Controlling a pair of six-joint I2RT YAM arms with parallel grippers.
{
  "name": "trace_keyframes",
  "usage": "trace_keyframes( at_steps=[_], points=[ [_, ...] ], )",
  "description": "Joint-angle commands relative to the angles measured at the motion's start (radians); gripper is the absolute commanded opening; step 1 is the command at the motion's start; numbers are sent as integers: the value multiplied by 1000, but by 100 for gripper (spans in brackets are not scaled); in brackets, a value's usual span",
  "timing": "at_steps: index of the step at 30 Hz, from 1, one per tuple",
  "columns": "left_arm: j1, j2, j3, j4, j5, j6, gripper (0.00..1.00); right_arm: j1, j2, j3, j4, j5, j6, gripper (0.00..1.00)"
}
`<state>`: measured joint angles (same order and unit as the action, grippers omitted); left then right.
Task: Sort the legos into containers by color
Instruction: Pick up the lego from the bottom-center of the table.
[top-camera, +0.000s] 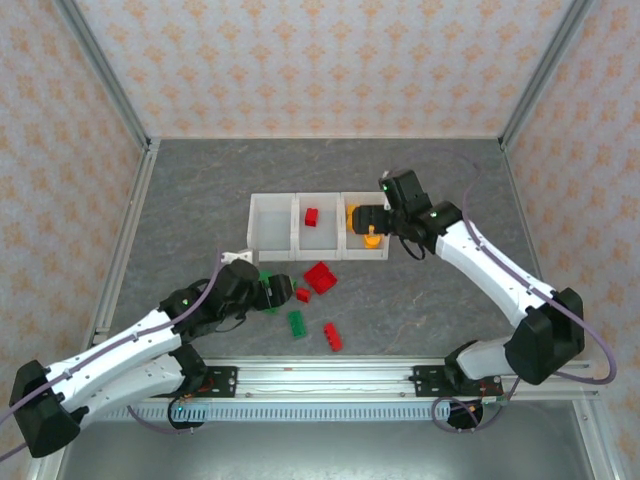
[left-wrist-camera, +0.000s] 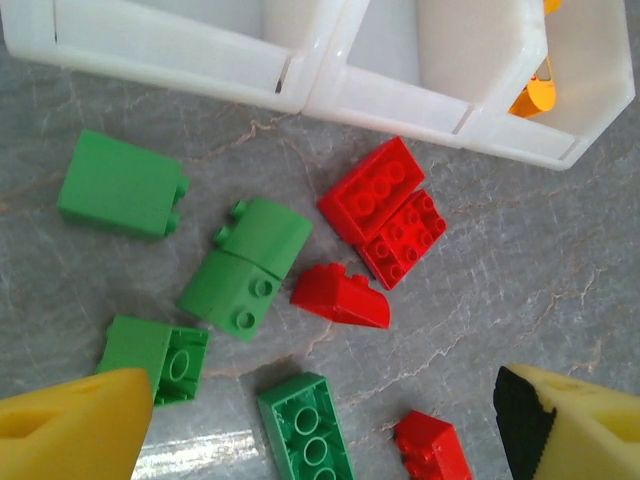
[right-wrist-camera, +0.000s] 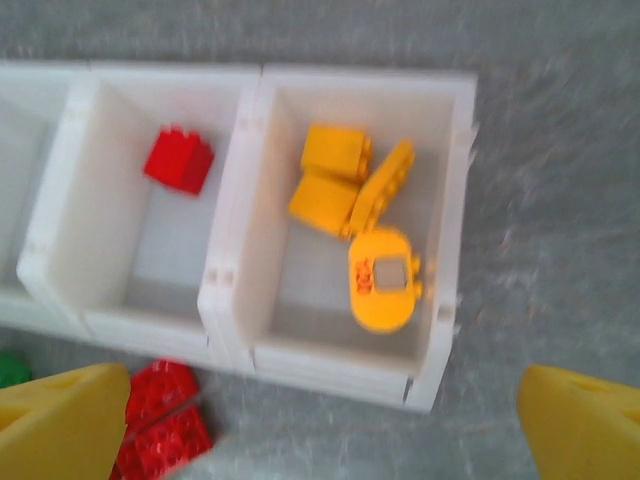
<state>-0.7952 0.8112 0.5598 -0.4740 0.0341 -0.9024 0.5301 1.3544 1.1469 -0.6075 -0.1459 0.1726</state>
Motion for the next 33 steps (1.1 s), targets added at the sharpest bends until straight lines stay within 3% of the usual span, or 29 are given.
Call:
trace_keyframes(
  at_steps=[1,2,3,7,16,23,26,30,33],
  points=[
    [-48,2,-2,-53,-104,-124,90,35,-66,-92,-15,-121,45,100],
    [-54,9,0,-54,-110,-128,91,65,-86,-129,-13,-132,68,100],
    [-56,11,2,-48,-111,-126,98,106,-106,-166,-10,-139,95,100],
    [-58,4,20,-60,-127,-94,99,292,-154,-275,-6,-143,219,100],
    [-57,-106,223,-351,-359,41,99,596,-112,-385,97,-94,478,91],
    [-56,-284,252,-398,-482,110,99,734,70,-314,88,-56,527,86],
    [-56,-366,244,-379,-483,114,99,766,152,-274,61,-31,530,84],
    [-56,-460,228,-359,-495,115,99,772,241,-229,45,9,517,76],
    [-57,-512,216,-357,-504,98,99,772,300,-195,18,73,502,63]
  ],
)
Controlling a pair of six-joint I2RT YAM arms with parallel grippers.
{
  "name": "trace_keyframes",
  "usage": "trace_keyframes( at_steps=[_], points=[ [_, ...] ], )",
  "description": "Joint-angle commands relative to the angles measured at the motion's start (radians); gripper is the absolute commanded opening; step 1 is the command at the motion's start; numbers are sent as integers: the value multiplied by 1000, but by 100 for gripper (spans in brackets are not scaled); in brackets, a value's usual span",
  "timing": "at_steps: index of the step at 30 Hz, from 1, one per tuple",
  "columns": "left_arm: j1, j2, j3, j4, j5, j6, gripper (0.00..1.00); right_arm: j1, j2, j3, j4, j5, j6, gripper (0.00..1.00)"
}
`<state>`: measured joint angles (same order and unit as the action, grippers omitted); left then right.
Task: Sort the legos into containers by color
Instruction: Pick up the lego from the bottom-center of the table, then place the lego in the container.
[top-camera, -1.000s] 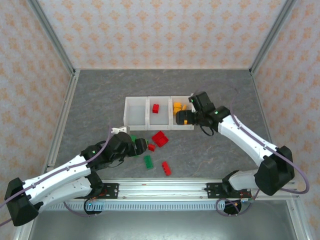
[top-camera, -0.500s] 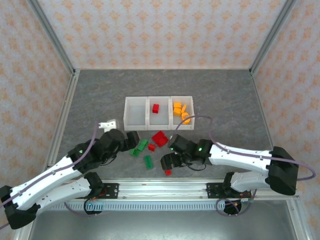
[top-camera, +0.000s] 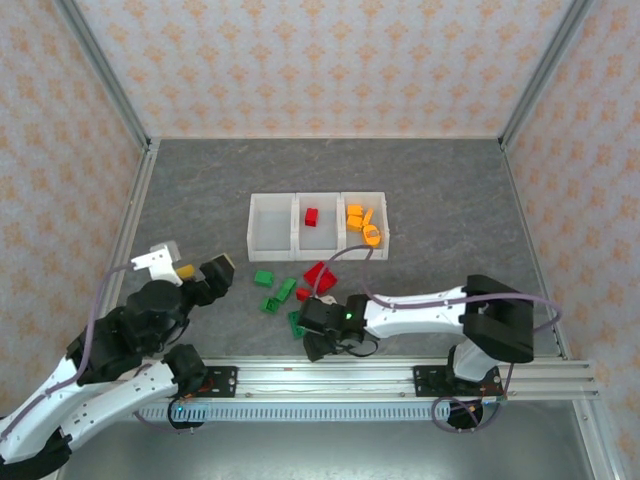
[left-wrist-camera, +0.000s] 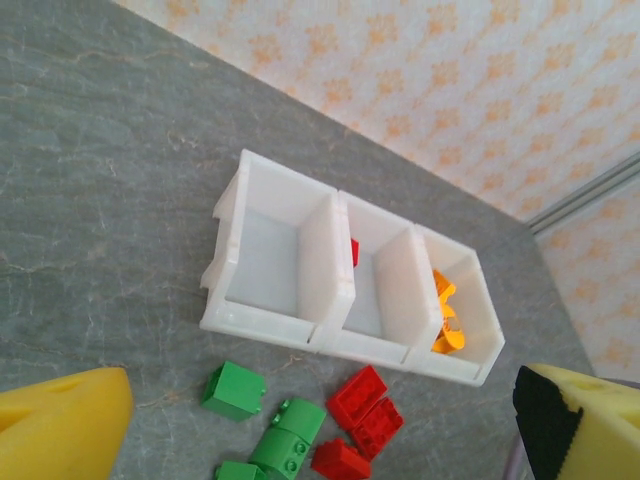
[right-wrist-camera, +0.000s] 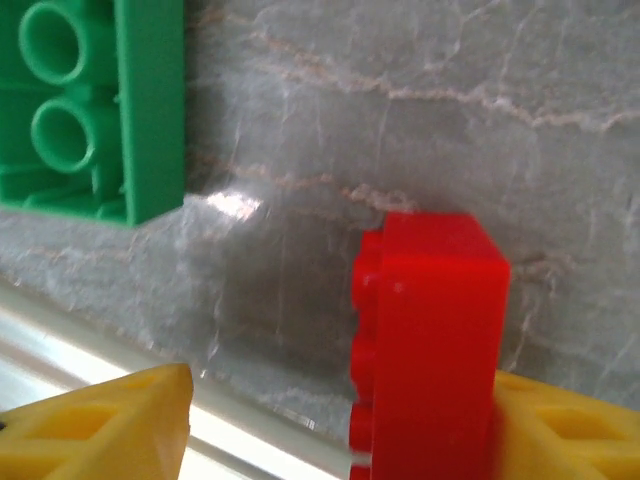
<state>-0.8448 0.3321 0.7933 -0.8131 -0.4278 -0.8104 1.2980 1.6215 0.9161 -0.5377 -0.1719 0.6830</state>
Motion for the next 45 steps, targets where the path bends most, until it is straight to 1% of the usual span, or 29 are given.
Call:
trace_keyframes(
  at_steps=[1,2,4,7,10,13,16,18,22,25,27,29,34,37,39,45],
  points=[
    [-7,-47,-23,-15,-42,1,99,4,47,49,-63,118,-15,58],
    [-7,-56,-29,-8,-40,1,99,4,60,61,-73,138,-19,52],
    [-7,-66,-30,-3,-40,5,99,3,78,78,-77,160,-30,47],
    [-7,-69,-30,-6,-34,8,99,3,106,107,-89,188,-49,36],
    [-7,-72,-36,4,-18,13,99,1,133,155,-128,209,-80,20],
    [-7,-74,-39,11,-10,22,99,1,140,212,-181,241,-123,11],
    [-7,-81,-41,21,1,30,99,-8,99,253,-195,259,-182,11],
    [-7,-85,-45,23,2,30,99,-37,52,280,-211,271,-211,10],
    [-7,-87,-48,27,-3,30,99,-134,-39,332,-231,279,-260,11],
    [-7,-83,-50,32,2,34,99,-219,-85,351,-180,271,-328,12],
    [-7,-81,-51,35,2,34,99,-283,-81,375,-143,265,-375,12],
    [-7,-80,-54,38,8,36,99,-357,-50,420,-109,263,-406,11],
    [-7,-76,-61,47,22,43,99,-471,82,577,-52,221,-479,11],
    [-7,-73,-62,49,27,45,99,-511,191,686,-62,202,-508,14],
    [-7,-75,-60,45,20,44,99,-533,262,744,-81,201,-521,14],
    [-7,-105,-59,34,-2,21,99,-575,407,816,-79,191,-534,13]
  ],
)
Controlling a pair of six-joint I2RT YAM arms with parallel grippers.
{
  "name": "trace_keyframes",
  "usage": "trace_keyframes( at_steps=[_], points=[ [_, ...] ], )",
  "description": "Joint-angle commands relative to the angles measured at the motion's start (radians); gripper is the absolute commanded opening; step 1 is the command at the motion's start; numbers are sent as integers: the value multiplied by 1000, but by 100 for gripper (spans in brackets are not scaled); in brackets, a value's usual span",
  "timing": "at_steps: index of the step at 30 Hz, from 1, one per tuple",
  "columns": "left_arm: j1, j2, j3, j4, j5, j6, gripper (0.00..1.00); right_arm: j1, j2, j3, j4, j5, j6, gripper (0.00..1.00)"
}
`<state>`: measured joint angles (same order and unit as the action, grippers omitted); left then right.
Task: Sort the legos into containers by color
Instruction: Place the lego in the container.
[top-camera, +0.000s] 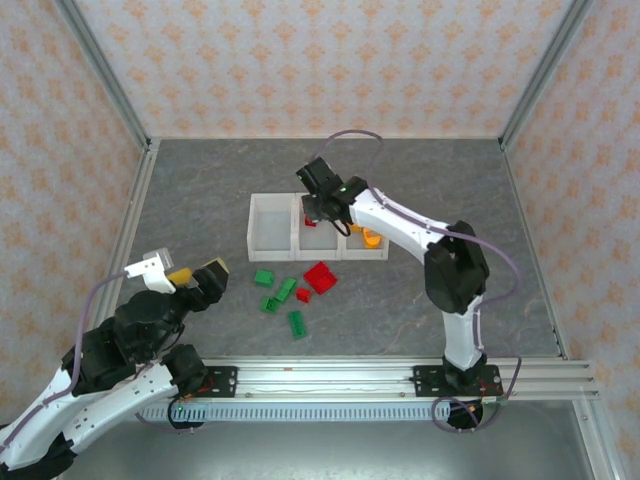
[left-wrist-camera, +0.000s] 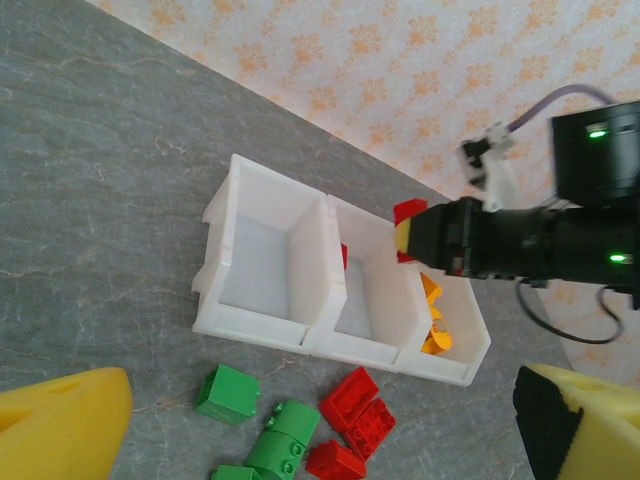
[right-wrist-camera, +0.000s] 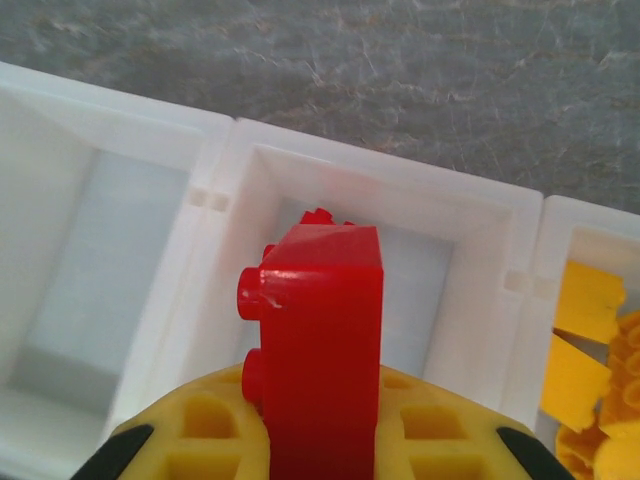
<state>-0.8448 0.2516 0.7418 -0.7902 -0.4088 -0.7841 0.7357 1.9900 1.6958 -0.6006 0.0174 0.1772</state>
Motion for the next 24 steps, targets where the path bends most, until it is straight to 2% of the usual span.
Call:
trace_keyframes(
  at_steps=[1,6,8,10,13,18,24],
  points=[
    [-7,-29,-9,9,-23,-6,99,-15,58,43,-16,5,-28,13],
    [-7,-41,-10,11,-28,-10,99,-16,137,80,-37,35,-48,15],
    [-7,-40,-11,11,-30,-13,99,-16,149,82,-39,63,-53,23],
    [-7,-34,-12,10,-31,-14,99,-17,158,84,-40,79,-60,39],
    [-7,-25,-11,8,-31,-15,99,-16,155,83,-39,84,-68,55],
    [-7,-14,-10,5,-35,-18,99,-16,126,96,-50,89,-65,72],
    [-7,-4,-11,6,-36,-20,99,-16,35,113,-75,10,-45,82]
  ],
)
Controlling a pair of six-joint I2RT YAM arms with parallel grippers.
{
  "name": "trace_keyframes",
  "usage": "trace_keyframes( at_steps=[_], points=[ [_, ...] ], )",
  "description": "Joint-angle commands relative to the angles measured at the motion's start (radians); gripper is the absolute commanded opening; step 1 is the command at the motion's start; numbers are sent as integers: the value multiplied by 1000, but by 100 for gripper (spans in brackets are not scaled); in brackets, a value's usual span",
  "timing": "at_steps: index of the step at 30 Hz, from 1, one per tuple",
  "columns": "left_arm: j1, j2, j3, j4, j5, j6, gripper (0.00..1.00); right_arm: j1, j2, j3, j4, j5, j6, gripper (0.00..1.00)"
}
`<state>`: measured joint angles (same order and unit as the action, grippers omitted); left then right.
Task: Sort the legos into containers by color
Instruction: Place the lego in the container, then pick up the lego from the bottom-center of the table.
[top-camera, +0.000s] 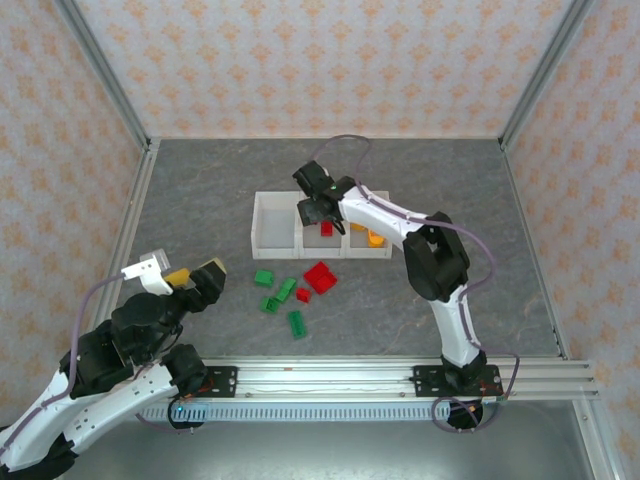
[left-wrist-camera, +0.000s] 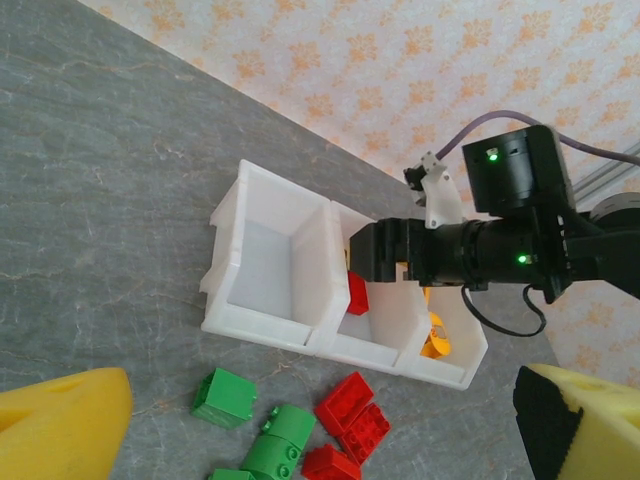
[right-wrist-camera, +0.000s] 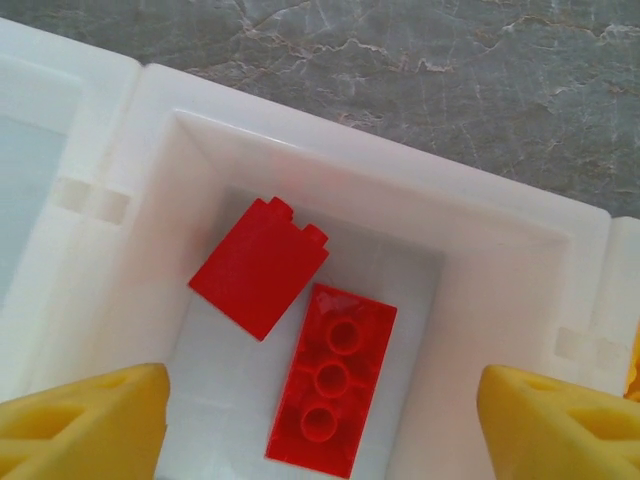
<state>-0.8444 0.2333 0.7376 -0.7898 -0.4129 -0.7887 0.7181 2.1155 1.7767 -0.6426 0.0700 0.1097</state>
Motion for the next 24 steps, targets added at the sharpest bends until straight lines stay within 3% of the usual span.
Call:
trace_keyframes(
  at_steps=[1,8,18,24],
  points=[
    [-8,19,-7,6,-31,-15,99,1,-110,32,-41,-63,26,83],
    [-7,58,-3,12,-24,1,99,12,-287,-84,-45,-198,37,83],
    [-8,60,-8,26,-13,20,99,118,-526,-455,2,-217,154,85],
    [-6,77,-10,34,10,28,99,192,-582,-647,62,-262,241,89]
  ],
)
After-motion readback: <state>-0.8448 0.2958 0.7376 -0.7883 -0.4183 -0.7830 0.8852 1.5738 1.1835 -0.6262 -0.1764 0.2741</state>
